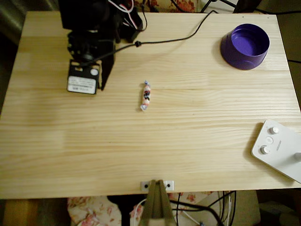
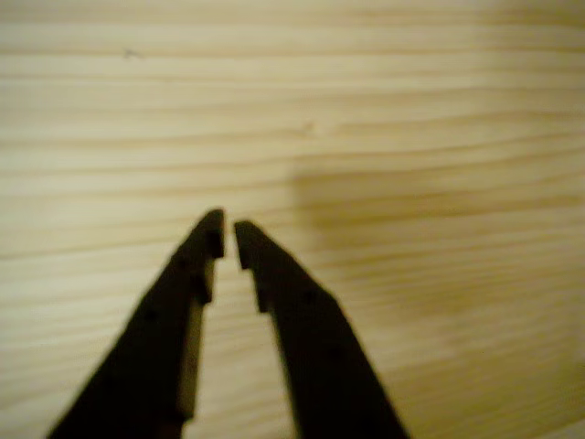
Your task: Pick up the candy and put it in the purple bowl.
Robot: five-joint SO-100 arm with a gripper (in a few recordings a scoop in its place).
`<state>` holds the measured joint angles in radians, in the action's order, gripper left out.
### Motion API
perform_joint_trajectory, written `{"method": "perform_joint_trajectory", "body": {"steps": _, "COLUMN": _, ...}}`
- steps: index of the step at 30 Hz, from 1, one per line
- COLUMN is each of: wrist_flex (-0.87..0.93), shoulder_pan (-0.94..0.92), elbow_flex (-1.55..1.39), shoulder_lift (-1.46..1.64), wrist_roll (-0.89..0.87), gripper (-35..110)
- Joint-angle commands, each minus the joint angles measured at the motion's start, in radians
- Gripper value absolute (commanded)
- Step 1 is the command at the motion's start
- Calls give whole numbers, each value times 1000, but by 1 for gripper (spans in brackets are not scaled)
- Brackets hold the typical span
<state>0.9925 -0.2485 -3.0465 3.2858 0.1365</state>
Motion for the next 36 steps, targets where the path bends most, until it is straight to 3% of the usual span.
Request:
{"method": "perform_joint_trajectory", "body": {"steps": 1, "wrist_flex": 6, "shoulder_pan": -11, "elbow_flex": 17, "shoulder_lift": 14, "wrist_roll": 20, "gripper": -1}}
{"method": "perform_joint_trajectory", "body": {"steps": 19, "wrist_flex": 9, "shoulder_pan": -2, "elbow_flex": 18, "shoulder_lift": 14, "wrist_roll": 28, "gripper": -1}}
{"method": "perform_joint_trajectory", "body": {"steps": 25, "wrist_flex": 100, "shoulder_pan": 0, "elbow_flex": 64, "shoulder_lift": -21, "wrist_roll": -21, "gripper": -1}}
{"method": "perform_joint_trajectory", "body": {"steps": 36, "wrist_flex": 215, "shoulder_pan": 54, "elbow_flex": 345, "shoulder_lift": -238, "wrist_roll": -81, "gripper": -1}}
